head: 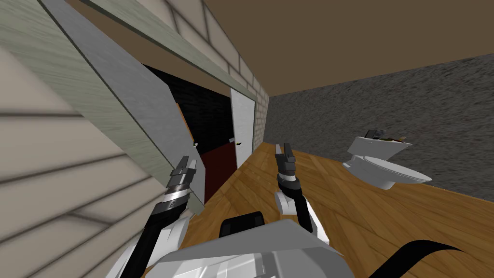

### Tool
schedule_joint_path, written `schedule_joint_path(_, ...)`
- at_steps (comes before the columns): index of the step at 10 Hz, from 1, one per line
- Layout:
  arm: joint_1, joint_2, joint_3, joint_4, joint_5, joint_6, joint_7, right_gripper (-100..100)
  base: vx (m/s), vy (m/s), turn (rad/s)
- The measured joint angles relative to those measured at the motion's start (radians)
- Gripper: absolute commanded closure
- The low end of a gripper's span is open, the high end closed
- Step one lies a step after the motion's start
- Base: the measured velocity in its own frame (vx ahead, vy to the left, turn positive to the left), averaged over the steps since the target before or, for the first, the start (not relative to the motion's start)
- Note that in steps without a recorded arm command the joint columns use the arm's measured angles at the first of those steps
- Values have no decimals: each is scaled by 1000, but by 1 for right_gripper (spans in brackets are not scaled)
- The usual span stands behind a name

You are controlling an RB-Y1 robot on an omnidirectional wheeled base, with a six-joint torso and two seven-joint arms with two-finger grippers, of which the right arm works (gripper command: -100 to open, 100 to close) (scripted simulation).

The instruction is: Push the door open

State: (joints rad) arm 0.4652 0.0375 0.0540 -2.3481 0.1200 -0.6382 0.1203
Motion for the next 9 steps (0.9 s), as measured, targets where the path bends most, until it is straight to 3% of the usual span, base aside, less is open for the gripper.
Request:
schedule_joint_path(5,-43,-35,57,89,-5,-1,-17,-100,168,-26,-33)
schedule_joint_path(7,-51,-55,82,133,-13,-10,-31,-100,174,-24,-35)
schedule_joint_path(9,-53,-63,123,166,-10,-18,-35,-100,144,-23,-34)
